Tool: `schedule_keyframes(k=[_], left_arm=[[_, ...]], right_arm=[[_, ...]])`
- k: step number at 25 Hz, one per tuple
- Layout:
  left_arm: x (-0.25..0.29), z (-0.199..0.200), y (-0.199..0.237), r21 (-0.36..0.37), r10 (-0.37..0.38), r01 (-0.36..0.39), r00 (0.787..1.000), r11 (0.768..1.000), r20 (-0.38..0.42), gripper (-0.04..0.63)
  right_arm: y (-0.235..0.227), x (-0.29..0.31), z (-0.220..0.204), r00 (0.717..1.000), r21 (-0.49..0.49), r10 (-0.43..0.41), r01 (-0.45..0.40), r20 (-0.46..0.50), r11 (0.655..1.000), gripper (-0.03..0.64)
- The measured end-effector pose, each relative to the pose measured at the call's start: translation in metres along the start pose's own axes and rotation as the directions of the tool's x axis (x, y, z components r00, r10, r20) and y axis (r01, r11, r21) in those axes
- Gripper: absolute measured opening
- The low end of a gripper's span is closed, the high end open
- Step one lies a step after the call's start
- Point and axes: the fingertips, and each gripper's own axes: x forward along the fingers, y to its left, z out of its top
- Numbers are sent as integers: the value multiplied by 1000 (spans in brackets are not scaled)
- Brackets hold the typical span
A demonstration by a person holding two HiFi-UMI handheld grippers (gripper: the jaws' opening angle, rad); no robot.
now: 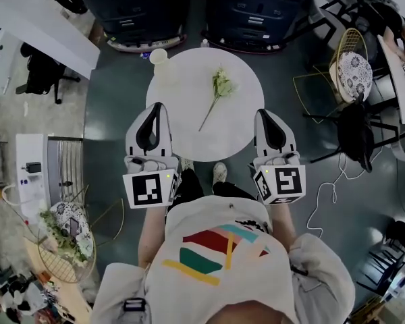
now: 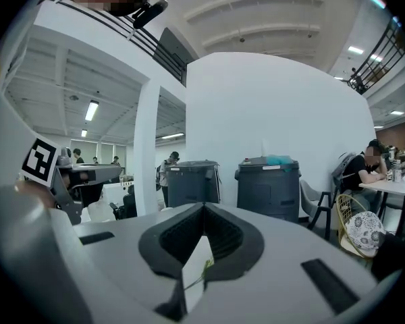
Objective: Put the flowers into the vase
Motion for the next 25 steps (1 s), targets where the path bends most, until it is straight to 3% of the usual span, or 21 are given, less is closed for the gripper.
schedule_keyframes(k=[6, 11, 17, 25], left_arm=[[42, 5, 37, -37, -77, 79, 995, 996, 58, 8], [68, -7, 56, -71, -147, 150, 988, 986, 50, 8], [94, -19, 31, -82, -212, 212, 977, 974, 16, 8], [137, -59, -8, -103, -202, 190, 973, 976, -116, 9]], right_arm=[[15, 41, 14, 996, 1, -93, 93, -4, 996, 14], [30, 68, 26, 991, -29, -136, 136, 5, 990, 14], [4, 73, 11, 980, 3, -195, 195, -36, 981, 14], [-46, 92, -2, 986, 14, -151, 153, -64, 988, 14]])
